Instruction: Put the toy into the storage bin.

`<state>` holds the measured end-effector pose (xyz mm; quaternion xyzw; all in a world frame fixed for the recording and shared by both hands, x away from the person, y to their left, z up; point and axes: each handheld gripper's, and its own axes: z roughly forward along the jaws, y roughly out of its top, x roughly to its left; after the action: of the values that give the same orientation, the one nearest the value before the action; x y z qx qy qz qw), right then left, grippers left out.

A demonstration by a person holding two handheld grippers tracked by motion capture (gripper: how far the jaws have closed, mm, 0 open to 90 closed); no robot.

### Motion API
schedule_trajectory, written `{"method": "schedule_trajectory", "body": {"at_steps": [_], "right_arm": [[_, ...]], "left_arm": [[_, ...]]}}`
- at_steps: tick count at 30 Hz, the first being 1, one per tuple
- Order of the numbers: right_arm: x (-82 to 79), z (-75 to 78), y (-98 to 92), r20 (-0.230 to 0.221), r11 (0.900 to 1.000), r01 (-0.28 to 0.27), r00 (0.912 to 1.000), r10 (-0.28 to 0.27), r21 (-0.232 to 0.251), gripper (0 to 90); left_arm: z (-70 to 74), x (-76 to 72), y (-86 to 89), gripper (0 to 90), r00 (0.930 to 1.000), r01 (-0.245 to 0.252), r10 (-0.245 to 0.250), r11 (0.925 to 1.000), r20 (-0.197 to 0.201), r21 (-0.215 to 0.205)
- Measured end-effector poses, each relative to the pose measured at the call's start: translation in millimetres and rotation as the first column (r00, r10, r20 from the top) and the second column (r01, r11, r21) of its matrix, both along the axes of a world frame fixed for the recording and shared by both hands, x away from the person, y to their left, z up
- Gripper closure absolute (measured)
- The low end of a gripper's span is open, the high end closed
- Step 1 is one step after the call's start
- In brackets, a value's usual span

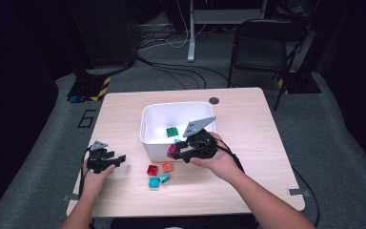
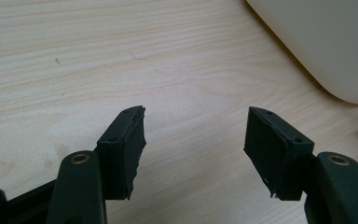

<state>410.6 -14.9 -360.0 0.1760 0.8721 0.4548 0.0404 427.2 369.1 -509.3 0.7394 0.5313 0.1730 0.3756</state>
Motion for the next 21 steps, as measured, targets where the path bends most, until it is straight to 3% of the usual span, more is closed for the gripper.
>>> {"method": "schedule_trajectory", "body": {"at_steps": [11, 21], "right_arm": [[22.7, 19.0, 6.0, 0.031, 0.999, 0.032, 0.9990, -0.032, 0.000, 58.5], [46.3, 23.9, 18.2, 0.053, 0.997, 0.069, 0.9963, -0.068, -0.018, 58.5]], "left_arm": [[-0.1, 0.4, 0.5, 37.7, 1.0000, 0.000, 0.000, 1.0000, 0.004, -0.005], [0.0, 1.1, 2.3, 37.7, 1.0000, 0.002, -0.002, 1.0000, -0.001, -0.007]]}}
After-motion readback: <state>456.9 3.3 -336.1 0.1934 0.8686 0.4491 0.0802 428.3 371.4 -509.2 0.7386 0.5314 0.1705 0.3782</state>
